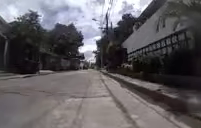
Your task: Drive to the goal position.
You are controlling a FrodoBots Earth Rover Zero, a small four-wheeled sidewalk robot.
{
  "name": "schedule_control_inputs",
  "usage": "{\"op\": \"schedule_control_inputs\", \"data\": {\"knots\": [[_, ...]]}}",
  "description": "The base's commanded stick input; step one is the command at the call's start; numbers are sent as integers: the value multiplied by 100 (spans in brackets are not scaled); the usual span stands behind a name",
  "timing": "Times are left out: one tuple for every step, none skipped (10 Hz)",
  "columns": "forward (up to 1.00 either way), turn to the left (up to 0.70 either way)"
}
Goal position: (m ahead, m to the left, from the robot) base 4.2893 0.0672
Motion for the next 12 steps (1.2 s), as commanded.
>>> {"op": "schedule_control_inputs", "data": {"knots": [[50,0],[50,0],[50,0],[50,0],[50,0],[50,0],[50,0],[50,0],[50,0],[50,0],[50,0],[50,0]]}}
